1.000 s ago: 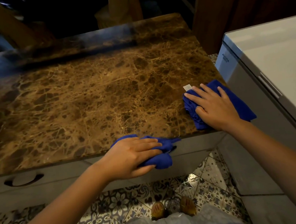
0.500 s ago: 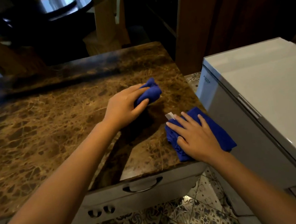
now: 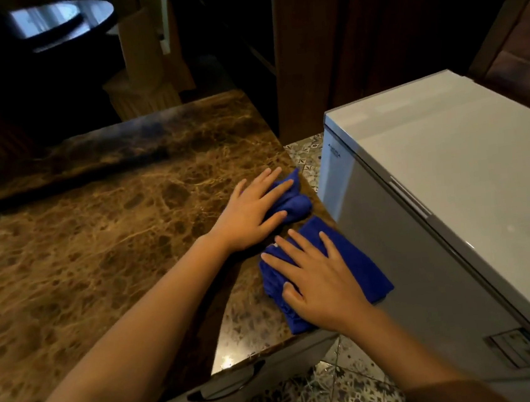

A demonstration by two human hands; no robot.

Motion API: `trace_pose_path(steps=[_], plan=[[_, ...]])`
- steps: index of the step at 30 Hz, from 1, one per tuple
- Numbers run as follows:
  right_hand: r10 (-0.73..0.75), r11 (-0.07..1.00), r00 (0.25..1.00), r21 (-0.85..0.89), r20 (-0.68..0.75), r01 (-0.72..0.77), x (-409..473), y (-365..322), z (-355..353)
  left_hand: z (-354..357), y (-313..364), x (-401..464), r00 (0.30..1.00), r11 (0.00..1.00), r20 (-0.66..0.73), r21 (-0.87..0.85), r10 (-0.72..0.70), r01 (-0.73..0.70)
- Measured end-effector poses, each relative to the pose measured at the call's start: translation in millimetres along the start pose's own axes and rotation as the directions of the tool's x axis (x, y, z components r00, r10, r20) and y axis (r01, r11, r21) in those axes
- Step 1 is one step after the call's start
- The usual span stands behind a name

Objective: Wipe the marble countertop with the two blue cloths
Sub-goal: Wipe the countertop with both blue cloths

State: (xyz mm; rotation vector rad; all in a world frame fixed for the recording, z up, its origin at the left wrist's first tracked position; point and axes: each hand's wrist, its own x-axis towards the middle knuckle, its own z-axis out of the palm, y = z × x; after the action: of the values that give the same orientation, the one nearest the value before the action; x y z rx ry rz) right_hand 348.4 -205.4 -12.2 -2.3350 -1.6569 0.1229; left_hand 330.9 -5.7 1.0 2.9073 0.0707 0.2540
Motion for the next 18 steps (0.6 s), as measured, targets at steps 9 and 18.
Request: trace_pose_path(steps=[9,18], plan=[[0.007,1.0,1.0,0.008,-0.017,-0.007,0.0,-0.6,-0.6,10.4,-15.3,-5.6,0.993,0.996,0.079,0.021,0.089,-0.091],[0.01,1.0,0.999,0.024,-0.033,-0.009,-0.1,-1.8,-1.6,12.6,-14.3,7.8,0.972,0.982,0.234,0.18,0.012,-0.056]])
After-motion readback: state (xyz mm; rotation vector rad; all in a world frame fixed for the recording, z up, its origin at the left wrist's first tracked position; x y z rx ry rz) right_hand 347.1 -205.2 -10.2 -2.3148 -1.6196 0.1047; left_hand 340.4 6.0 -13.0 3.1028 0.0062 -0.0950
